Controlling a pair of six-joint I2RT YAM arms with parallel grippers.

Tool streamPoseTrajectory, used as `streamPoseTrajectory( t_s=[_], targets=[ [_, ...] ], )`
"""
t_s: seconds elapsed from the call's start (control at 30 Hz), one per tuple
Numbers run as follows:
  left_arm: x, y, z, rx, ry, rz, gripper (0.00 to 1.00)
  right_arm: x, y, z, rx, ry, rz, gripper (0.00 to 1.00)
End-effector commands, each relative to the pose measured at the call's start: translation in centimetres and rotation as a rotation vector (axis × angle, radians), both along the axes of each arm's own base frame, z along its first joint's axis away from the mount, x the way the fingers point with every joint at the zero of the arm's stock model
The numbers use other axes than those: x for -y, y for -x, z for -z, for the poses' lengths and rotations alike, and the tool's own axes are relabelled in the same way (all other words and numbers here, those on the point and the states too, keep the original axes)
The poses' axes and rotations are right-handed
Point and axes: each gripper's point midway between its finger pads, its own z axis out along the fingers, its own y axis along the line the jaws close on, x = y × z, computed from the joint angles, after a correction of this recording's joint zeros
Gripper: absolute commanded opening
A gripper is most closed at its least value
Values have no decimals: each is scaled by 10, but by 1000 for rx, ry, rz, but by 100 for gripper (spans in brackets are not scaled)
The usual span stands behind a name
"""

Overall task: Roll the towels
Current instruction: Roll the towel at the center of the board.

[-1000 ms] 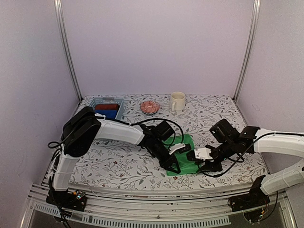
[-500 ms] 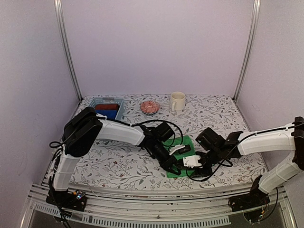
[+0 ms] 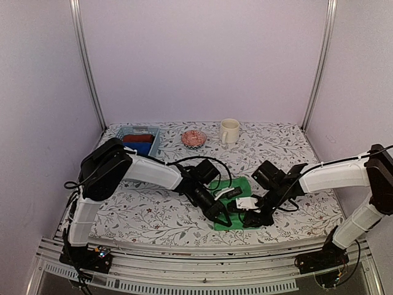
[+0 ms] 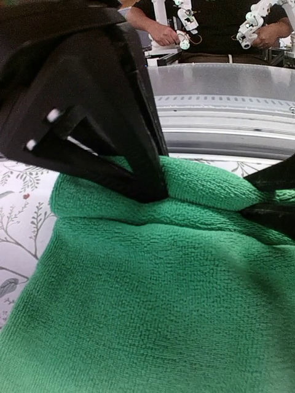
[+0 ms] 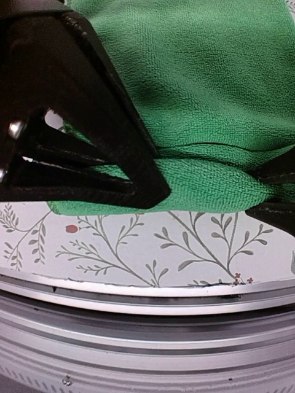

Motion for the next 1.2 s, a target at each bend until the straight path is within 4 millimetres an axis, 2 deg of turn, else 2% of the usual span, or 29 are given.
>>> streamPoseTrajectory(
  t_s=[0.0, 0.2, 0.27, 0.4, 0.43, 0.5, 0.6, 0.67, 0.7, 0.77, 0.83, 0.87, 1.07, 1.17],
  targets=[
    [-23, -15, 13, -25, -78, -92, 2, 16, 25, 2, -306, 13, -13, 4],
    [-27, -33, -4, 49, -22, -191, 12, 22, 27, 14, -590, 19, 9, 3],
    [-36, -41, -9, 63, -7, -243, 14, 25, 26, 19, -671, 26, 29, 3],
    [-54, -39, -21, 108, 44, -323, 22, 28, 18, 27, -807, 28, 75, 3],
    [-55, -41, -39, 148, 104, -340, 23, 29, 15, 29, -831, 27, 94, 3],
    [-64, -37, -48, 206, 141, -369, 26, 28, 10, 31, -884, 36, 122, 3],
    [-75, -33, -58, 428, 148, -390, 27, 23, 3, 33, -931, 49, 140, 3],
    [-72, -23, -69, 647, 155, -344, 27, 23, 4, 34, -967, 67, 159, 3],
    [-68, -16, -77, 762, 166, -307, 27, 19, -3, 32, -958, 60, 158, 3],
    [-58, 4, -88, 930, 198, -204, 29, 18, -6, 33, -958, 65, 164, 3],
    [-48, 16, -88, 1049, 189, -112, 34, 19, -7, 35, -953, 76, 172, 3],
    [-43, 19, -80, 1086, 161, -60, 37, 20, -6, 36, -952, 79, 174, 3],
    [-19, 15, -39, 1210, 13, 146, 44, 19, -6, 39, -959, 78, 182, 3],
    [-12, 8, -30, 1242, -9, 170, 44, 19, -4, 40, -966, 74, 185, 3]
  ],
)
